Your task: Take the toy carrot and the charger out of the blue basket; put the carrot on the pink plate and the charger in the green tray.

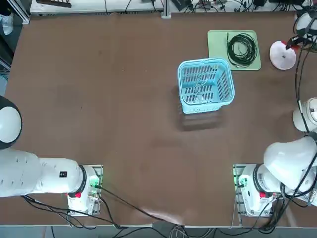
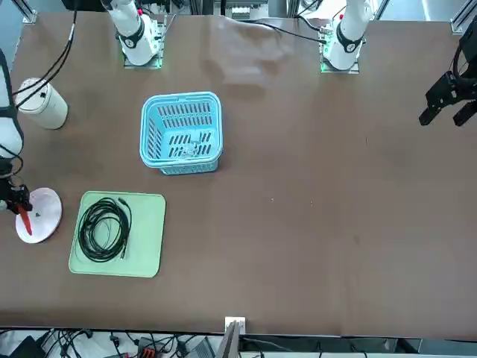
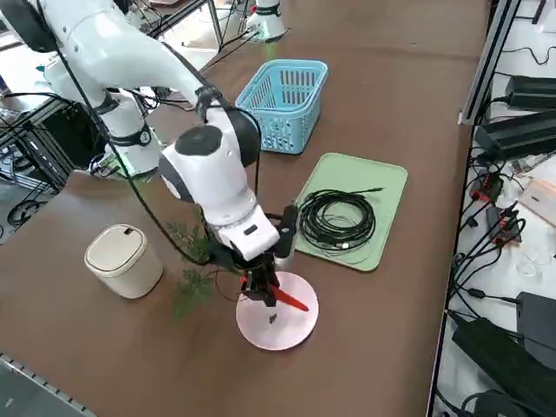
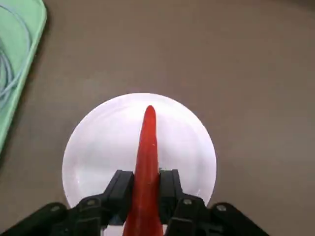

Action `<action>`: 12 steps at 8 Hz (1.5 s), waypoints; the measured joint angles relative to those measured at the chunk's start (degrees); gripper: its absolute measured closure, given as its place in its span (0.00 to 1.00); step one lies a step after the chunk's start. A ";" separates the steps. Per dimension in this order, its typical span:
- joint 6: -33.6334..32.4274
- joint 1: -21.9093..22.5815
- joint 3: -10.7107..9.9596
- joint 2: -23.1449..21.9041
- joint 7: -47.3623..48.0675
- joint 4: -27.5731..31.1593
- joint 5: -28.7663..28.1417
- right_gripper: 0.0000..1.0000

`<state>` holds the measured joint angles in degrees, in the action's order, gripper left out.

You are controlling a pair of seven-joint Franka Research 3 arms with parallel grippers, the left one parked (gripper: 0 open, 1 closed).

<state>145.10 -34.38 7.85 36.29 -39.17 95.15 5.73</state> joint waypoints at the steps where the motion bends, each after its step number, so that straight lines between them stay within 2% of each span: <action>1: 0.71 0.00 0.13 0.72 0.00 -0.03 0.00 0.69; 7: 2.85 0.00 0.21 2.46 0.00 -0.07 0.00 0.66; 12: 4.02 0.00 0.22 3.37 0.00 -0.09 -0.01 0.44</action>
<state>149.12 -34.38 8.07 39.65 -39.17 95.05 5.73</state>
